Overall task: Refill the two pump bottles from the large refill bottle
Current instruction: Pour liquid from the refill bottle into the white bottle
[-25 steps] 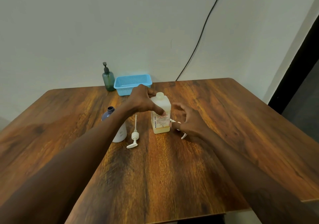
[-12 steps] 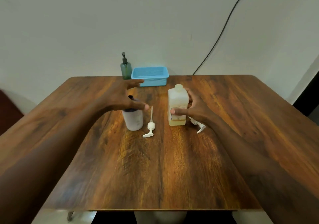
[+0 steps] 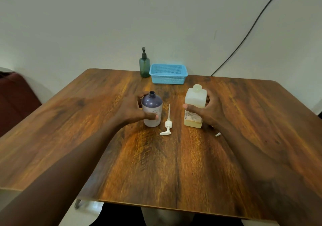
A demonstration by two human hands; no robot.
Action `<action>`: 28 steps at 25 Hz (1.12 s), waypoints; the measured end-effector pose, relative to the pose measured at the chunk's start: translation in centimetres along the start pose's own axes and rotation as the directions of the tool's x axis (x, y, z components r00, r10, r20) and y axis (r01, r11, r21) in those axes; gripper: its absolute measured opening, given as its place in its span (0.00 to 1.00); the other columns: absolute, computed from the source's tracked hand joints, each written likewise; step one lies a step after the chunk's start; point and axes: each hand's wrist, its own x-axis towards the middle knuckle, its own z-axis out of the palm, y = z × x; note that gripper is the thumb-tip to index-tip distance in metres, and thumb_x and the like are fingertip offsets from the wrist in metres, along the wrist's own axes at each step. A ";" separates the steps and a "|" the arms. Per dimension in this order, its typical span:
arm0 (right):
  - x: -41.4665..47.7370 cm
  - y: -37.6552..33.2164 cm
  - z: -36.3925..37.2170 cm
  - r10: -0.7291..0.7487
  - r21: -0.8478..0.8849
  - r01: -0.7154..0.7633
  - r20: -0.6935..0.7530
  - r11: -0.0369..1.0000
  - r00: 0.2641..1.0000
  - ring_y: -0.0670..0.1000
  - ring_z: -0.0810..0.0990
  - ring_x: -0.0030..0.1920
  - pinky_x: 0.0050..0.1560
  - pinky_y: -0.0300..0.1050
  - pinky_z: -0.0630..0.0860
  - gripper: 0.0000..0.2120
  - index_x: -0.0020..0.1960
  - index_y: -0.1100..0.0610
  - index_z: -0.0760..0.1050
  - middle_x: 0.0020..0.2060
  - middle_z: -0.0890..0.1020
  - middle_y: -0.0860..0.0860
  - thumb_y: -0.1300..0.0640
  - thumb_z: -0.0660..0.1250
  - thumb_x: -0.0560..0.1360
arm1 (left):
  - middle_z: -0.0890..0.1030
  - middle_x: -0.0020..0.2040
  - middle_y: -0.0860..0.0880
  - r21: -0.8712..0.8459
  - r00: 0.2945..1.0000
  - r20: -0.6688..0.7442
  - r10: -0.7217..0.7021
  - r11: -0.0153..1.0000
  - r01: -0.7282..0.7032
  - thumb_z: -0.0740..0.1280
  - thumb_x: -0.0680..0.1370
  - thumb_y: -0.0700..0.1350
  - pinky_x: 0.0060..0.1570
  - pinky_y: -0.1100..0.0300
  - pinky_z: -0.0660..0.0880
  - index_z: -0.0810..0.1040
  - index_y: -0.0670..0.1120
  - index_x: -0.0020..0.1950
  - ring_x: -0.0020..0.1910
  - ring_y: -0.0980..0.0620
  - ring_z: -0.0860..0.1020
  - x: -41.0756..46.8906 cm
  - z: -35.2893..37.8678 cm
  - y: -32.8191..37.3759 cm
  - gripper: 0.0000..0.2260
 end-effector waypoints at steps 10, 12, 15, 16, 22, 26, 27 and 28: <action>2.0 -6.3 -0.2 -0.522 -0.569 0.425 -0.010 0.704 0.853 0.50 0.83 0.45 0.42 0.44 0.81 0.34 0.66 0.50 0.72 0.56 0.84 0.51 0.32 0.73 0.68 | 0.81 0.58 0.60 0.039 0.969 -0.102 0.224 0.975 -0.221 0.83 0.63 0.57 0.49 0.72 0.74 0.75 0.56 0.71 0.52 0.63 0.78 -0.2 -0.4 3.4 0.38; 2.5 -7.0 -0.4 -0.554 -0.608 0.436 -0.009 0.664 0.832 0.50 0.82 0.43 0.41 0.43 0.80 0.33 0.66 0.51 0.73 0.54 0.84 0.51 0.33 0.73 0.70 | 0.82 0.61 0.57 0.026 0.965 -0.115 0.238 0.971 -0.236 0.83 0.63 0.58 0.52 0.65 0.78 0.75 0.54 0.72 0.55 0.58 0.80 0.0 -0.4 3.6 0.40; 3.1 -7.2 -0.6 -0.567 -0.664 0.428 0.007 0.613 0.823 0.51 0.82 0.42 0.41 0.49 0.82 0.31 0.66 0.50 0.72 0.52 0.84 0.50 0.33 0.70 0.71 | 0.81 0.63 0.55 0.020 0.956 -0.134 0.262 0.965 -0.262 0.82 0.62 0.60 0.53 0.64 0.78 0.75 0.53 0.72 0.57 0.56 0.80 0.2 -0.4 4.0 0.41; 3.3 -7.2 -0.6 -0.571 -0.679 0.429 0.017 0.595 0.821 0.52 0.81 0.42 0.40 0.50 0.82 0.31 0.67 0.50 0.71 0.52 0.84 0.51 0.33 0.69 0.71 | 0.81 0.64 0.54 0.025 0.953 -0.137 0.271 0.962 -0.270 0.81 0.60 0.62 0.55 0.63 0.78 0.75 0.53 0.73 0.58 0.56 0.80 0.3 -0.4 4.1 0.42; 3.7 -7.5 -0.7 -0.619 -0.740 0.427 0.018 0.520 0.785 0.55 0.81 0.39 0.39 0.51 0.83 0.30 0.66 0.53 0.72 0.50 0.85 0.55 0.39 0.74 0.71 | 0.81 0.65 0.55 0.037 0.944 -0.168 0.283 0.959 -0.281 0.78 0.57 0.66 0.58 0.56 0.81 0.75 0.53 0.72 0.59 0.57 0.80 0.6 -0.4 4.5 0.45; 3.8 -7.5 -0.8 -0.636 -0.757 0.435 0.034 0.487 0.771 0.55 0.81 0.38 0.39 0.50 0.83 0.30 0.66 0.54 0.73 0.50 0.85 0.56 0.40 0.74 0.71 | 0.82 0.65 0.54 0.037 0.945 -0.168 0.281 0.960 -0.279 0.78 0.57 0.67 0.57 0.54 0.81 0.76 0.53 0.72 0.58 0.55 0.81 0.7 -0.5 4.6 0.45; 3.8 -7.5 -0.9 -0.636 -0.761 0.434 0.037 0.482 0.771 0.55 0.81 0.38 0.40 0.50 0.83 0.29 0.66 0.54 0.74 0.50 0.85 0.56 0.40 0.74 0.71 | 0.82 0.65 0.54 0.041 0.944 -0.166 0.284 0.959 -0.281 0.78 0.57 0.67 0.57 0.54 0.81 0.76 0.53 0.72 0.58 0.55 0.80 0.7 -0.5 4.6 0.45; 3.8 -7.6 -1.0 -0.634 -0.769 0.428 0.039 0.474 0.772 0.55 0.81 0.39 0.40 0.50 0.82 0.29 0.66 0.54 0.74 0.50 0.85 0.55 0.40 0.74 0.71 | 0.82 0.65 0.54 0.049 0.945 -0.161 0.284 0.959 -0.280 0.78 0.57 0.67 0.57 0.54 0.81 0.76 0.53 0.72 0.58 0.56 0.80 0.8 -0.4 4.5 0.45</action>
